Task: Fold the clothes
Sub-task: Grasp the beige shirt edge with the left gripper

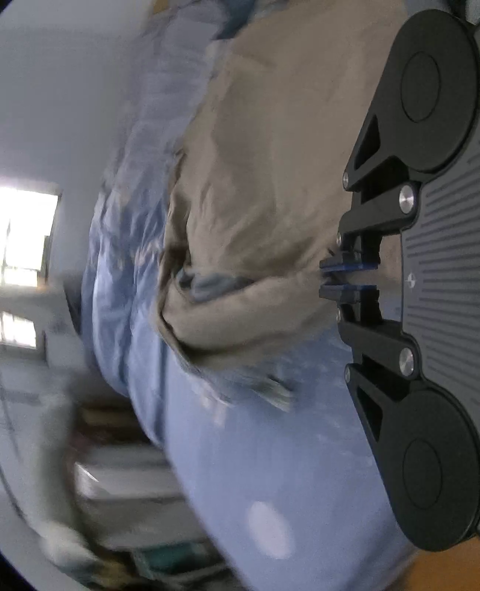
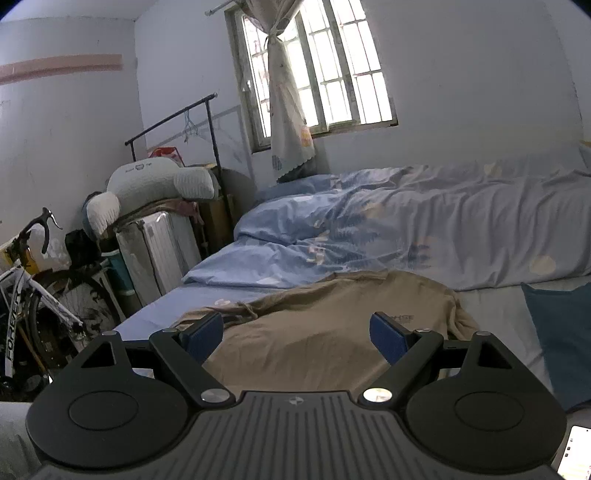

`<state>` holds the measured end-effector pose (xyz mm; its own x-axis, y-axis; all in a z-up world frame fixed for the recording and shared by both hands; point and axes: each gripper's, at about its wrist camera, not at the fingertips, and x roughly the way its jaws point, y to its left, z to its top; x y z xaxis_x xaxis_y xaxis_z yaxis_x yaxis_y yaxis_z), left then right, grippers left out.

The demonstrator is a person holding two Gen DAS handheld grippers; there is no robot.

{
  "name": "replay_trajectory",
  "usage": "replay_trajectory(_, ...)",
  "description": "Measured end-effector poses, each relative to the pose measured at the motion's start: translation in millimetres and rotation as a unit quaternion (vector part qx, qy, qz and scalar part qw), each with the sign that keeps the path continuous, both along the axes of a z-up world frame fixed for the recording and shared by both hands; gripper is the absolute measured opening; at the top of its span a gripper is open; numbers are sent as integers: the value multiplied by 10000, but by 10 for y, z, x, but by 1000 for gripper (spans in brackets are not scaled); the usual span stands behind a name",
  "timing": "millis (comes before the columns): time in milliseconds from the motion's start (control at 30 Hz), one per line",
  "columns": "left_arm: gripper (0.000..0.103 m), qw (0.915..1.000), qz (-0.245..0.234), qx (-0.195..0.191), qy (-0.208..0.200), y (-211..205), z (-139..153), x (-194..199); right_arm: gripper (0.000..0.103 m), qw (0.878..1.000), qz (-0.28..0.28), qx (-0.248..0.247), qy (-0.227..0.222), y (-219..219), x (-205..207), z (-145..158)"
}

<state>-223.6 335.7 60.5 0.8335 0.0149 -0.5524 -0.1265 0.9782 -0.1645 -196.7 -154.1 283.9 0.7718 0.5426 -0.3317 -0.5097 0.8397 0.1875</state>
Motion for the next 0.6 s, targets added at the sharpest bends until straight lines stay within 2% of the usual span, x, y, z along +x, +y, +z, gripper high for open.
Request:
replay_trajectory(67,22,9975,316,-596,-214,196,-12,-100,88,10000,12,8,3,8,2,-7)
replay_trajectory(133,45,9885,751,-1217,-500,399,-47,-198,88,10000,25,4,32,22,14,-27)
replay_trajectory(200,52,9673,1268,-2055,-775,685,-111,-287,88,10000,37,-32,67,50,25,-56)
replay_trajectory(267,52,9452,1715,-2663,-794,885,-218,-323,88,9999,51,-68,99,69,33,-64)
replay_trajectory(333,52,9291,1920,-3083,-699,1010,-353,-299,88,9999,68,-79,124,94,44,-59)
replay_trajectory(400,52,9274,1927,-3153,-579,1014,-448,-232,88,9998,96,-89,129,120,57,-47)
replay_trajectory(600,52,9467,1487,-2825,-427,718,-474,171,88,9996,172,-175,132,220,81,-25)
